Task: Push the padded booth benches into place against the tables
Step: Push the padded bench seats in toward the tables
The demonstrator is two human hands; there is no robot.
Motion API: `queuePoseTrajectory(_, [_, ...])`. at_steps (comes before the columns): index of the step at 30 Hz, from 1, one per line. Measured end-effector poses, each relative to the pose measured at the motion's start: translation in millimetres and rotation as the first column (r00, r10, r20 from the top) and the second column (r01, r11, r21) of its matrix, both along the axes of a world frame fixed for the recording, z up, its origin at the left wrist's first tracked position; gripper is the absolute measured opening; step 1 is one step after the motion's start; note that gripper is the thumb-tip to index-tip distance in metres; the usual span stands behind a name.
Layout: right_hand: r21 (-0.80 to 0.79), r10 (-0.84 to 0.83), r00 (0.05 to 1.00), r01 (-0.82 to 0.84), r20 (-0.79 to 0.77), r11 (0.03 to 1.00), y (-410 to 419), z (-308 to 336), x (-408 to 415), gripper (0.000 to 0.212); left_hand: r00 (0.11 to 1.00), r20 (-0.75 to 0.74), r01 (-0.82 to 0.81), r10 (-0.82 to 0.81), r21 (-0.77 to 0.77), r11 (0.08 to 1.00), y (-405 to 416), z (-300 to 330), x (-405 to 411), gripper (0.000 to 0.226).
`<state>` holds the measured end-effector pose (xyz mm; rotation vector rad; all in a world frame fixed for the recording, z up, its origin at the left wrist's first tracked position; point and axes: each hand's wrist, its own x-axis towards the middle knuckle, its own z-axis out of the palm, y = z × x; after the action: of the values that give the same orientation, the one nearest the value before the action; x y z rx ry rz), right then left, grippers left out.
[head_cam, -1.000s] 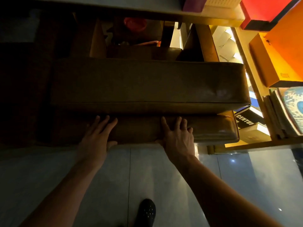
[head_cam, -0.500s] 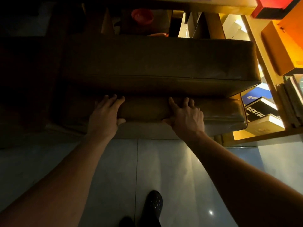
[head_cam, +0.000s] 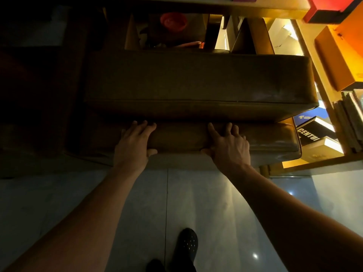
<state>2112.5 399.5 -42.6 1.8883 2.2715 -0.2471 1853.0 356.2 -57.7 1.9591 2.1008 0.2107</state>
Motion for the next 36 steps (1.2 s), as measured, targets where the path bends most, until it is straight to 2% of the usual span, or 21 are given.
queuePoseTrajectory(13, [-0.023,0.003,1.000,-0.002,0.010,1.000,-1,2,-1,0.088,0.999,-0.027,-0.020,0.019,-0.037,0.999,1,5,4,0.082])
queuePoseTrajectory(21, [-0.132,-0.020,0.999,0.014,-0.044,0.991,-6,14,-1,0.096,0.998,-0.036,0.034,-0.046,-0.272,0.962,0,24,1,0.097])
queuePoseTrajectory(25, [-0.145,-0.039,0.995,0.025,-0.096,0.989,-11,36,-8,0.082,0.999,0.024,0.044,-0.039,-0.303,0.952,-12,50,-8,0.088])
queuePoseTrajectory(30, [-0.197,-0.003,0.985,-0.031,-0.172,0.980,-38,65,-52,0.079,0.998,0.054,0.030,-0.014,-0.304,0.952,-49,79,-54,0.090])
queuePoseTrajectory(34, [-0.229,0.003,0.985,-0.042,-0.171,0.972,-65,90,-118,0.091,0.997,0.073,0.019,0.001,-0.275,0.961,-80,107,-118,0.091])
queuePoseTrajectory(36, [-0.218,0.032,0.983,-0.072,-0.181,0.973,-80,102,-160,0.090,0.997,0.082,0.013,0.008,-0.262,0.965,-96,123,-157,0.091])
